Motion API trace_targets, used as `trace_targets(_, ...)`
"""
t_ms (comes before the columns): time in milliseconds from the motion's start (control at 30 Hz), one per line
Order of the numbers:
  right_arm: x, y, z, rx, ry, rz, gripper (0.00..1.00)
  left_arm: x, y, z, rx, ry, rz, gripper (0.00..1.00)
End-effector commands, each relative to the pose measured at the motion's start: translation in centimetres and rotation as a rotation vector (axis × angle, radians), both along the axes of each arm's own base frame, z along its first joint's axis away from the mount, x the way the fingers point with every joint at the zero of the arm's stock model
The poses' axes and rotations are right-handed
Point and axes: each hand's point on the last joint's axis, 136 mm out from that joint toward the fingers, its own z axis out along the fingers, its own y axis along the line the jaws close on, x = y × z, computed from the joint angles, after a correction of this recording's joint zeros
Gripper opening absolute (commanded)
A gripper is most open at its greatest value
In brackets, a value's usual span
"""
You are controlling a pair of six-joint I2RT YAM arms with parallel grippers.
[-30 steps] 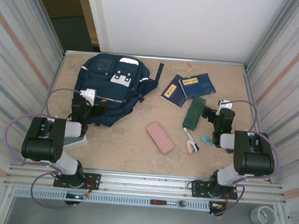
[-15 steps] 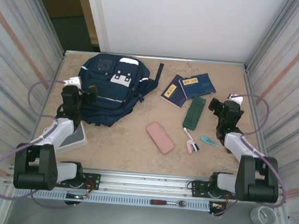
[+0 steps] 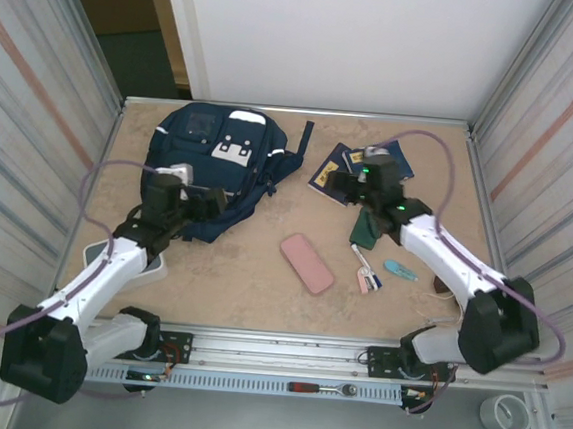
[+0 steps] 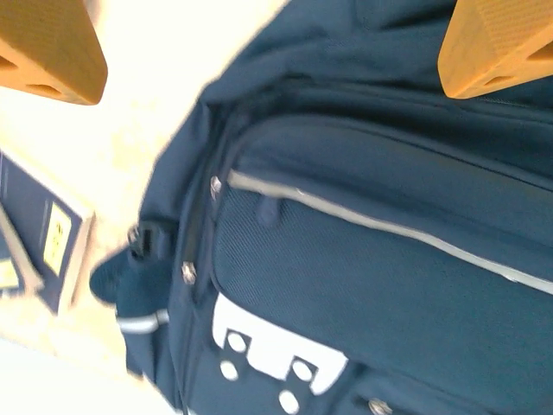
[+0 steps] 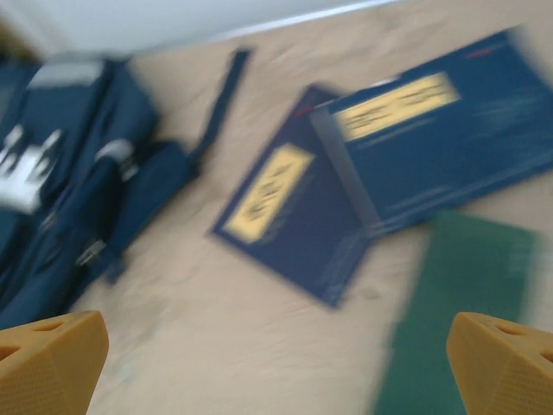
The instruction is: Pack books, pencil case, and school supplies into a backpack
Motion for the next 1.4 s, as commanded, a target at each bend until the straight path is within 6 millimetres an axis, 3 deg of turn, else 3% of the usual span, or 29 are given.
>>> trace_targets(0, -2.5, 3.2, -3.0, -0.09, 0.127, 0.146, 0.99, -0.3, -1.1, 0.0, 0.207, 0.066, -0.048, 0.99)
trace_targets(100, -2.8, 5.6, -4.2, -0.073, 0.181, 0.219, 0.96, 0.7, -1.8, -0.9, 0.321, 0.132, -0.08, 0.97)
trace_targets(300, -1.9, 5.7, -5.1, -0.004, 0.197, 0.217, 0.94, 3.3, -2.0, -2.8, 0.299, 0.246, -0.123, 0.9)
trace_targets(433, 0.1, 6.2, -5.1, 0.168, 0.255, 0.196, 0.89, 5.4, -1.0, -2.7, 0.345, 0.25, -0.08, 0.9)
trace_targets(533, 2.2, 8.1, -4.2, 0.33, 0.285, 0.192, 0.82, 6.5, 0.6, -2.7, 0.354, 0.262, -0.03, 0.9)
trace_targets(667, 5.3, 11.1, -4.7, 0.403, 0.333, 0.162, 0.77, 6.0, 2.8, -3.2, 0.343, 0.263, 0.079, 0.93)
trace_targets(867, 10.5, 15.2, -6.5, 0.541, 0.353, 0.11, 0.69, 4.6, 5.6, -3.9, 0.063, 0.226, 0.201, 0.99)
trace_targets(1067, 14.3, 18.1, -10.9, 0.516, 0.402, 0.053, 0.65, 3.9, 5.3, -4.7, 0.033, 0.246, 0.199, 0.99)
trace_targets(1167, 15.8, 19.1, -11.7, 0.54, 0.409, 0.062, 0.51, 3.5, 5.2, -5.5, 0.035, 0.26, 0.195, 0.99)
trace_targets(1367, 15.9, 20.0, -9.4, 0.6, 0.404, 0.149, 0.09, 1.2, 3.8, -6.6, -0.031, 0.313, 0.143, 0.99)
